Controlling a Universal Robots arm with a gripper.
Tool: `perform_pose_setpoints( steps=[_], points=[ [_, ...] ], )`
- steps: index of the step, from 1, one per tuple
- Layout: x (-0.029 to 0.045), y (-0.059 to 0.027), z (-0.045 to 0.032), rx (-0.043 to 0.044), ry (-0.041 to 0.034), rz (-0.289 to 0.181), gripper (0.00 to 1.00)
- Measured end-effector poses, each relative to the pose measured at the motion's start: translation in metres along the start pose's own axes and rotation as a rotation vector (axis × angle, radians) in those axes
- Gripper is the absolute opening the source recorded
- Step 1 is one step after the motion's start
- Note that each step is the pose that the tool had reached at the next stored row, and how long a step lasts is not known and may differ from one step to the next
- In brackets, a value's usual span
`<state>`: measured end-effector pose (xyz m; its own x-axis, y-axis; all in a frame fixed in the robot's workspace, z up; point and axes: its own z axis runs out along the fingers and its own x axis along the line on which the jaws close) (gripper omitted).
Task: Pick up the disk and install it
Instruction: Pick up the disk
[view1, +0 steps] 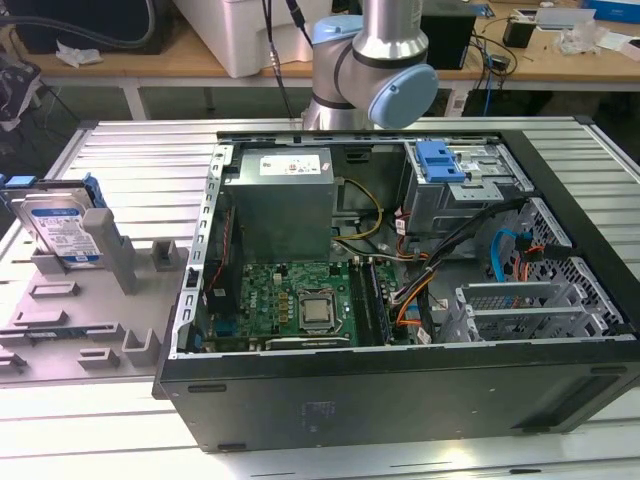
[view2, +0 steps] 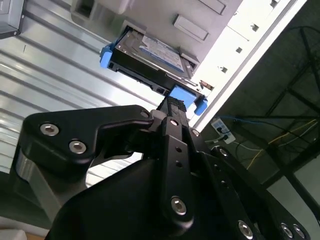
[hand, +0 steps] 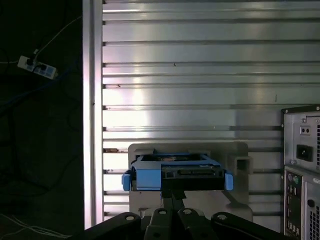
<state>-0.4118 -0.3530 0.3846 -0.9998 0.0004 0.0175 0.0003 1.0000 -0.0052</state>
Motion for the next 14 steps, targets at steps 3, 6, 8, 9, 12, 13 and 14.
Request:
perform_pose_setpoints(
  steps=[3,6,8,9,12,13,14],
  points=[
    [0.0002,0.0000,0.0002,0.0006,-0.0008,-0.001,0.11],
    [0.0002,0.0000,0.0003,0.0006,-0.0009,-0.001,0.11],
    [0.0002,0.0000,0.0003,0.0006,-0.0010,-0.006,0.11],
    [0.0003,0.0000,0.0004,0.0007,-0.0012,-0.017,0.11],
    [0.0004,0.0000,0.0004,0.0017,-0.0013,-0.073,0.11],
    [0.0004,0.0000,0.0004,0.0020,-0.0014,-0.090,0.11],
    [0.0004,0.0000,0.0003,0.0026,-0.0016,-0.120,0.11]
  ],
)
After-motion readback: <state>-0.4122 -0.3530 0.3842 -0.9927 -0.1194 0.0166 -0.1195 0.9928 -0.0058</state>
